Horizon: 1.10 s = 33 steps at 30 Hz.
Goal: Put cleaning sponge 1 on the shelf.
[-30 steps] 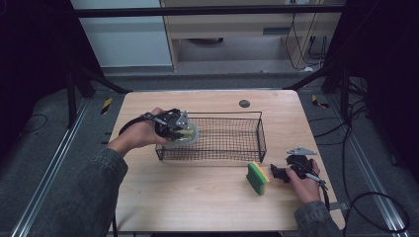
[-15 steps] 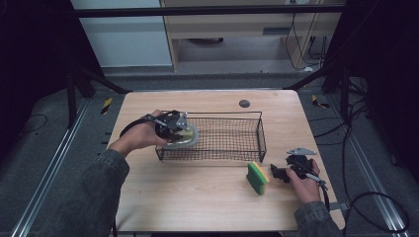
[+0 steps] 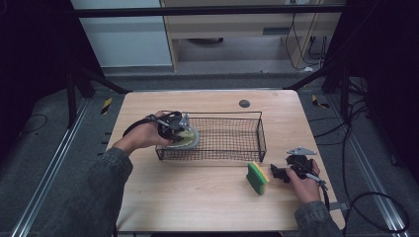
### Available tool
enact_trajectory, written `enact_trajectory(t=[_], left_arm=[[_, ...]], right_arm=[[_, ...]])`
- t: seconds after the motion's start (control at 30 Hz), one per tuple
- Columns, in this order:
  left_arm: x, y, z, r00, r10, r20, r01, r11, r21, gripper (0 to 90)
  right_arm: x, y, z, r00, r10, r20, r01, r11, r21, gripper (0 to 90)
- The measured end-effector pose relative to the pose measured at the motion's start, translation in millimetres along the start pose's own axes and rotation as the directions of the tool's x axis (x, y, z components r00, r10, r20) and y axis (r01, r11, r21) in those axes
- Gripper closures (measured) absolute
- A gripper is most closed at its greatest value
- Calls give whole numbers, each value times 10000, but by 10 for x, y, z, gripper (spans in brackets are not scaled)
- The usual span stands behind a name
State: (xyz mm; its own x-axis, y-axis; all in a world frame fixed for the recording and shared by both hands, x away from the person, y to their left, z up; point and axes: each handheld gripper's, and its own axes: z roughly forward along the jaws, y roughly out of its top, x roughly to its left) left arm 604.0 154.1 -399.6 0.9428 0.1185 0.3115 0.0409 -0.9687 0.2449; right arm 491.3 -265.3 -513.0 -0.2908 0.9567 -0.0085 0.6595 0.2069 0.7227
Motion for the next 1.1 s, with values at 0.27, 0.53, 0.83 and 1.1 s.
enact_trajectory(t=[0.27,0.53,0.83,1.1], left_arm=[[9,20,77,9999,-1,148,-3,9997,231,707],[9,24,135,9994,-10,357,-3,9994,349,705],[47,-3,186,9985,-296,450,274,9984,486,699],[57,-20,111,9965,-732,414,734,9973,-16,661]], right_arm=[[0,0,0,10000,8,-1,-8,10000,-1,7],[-1,0,0,10000,-1,-3,1,10000,0,7],[-2,0,0,10000,-19,-1,19,10000,6,7],[-3,0,1,10000,-18,-9,18,10000,8,6]])
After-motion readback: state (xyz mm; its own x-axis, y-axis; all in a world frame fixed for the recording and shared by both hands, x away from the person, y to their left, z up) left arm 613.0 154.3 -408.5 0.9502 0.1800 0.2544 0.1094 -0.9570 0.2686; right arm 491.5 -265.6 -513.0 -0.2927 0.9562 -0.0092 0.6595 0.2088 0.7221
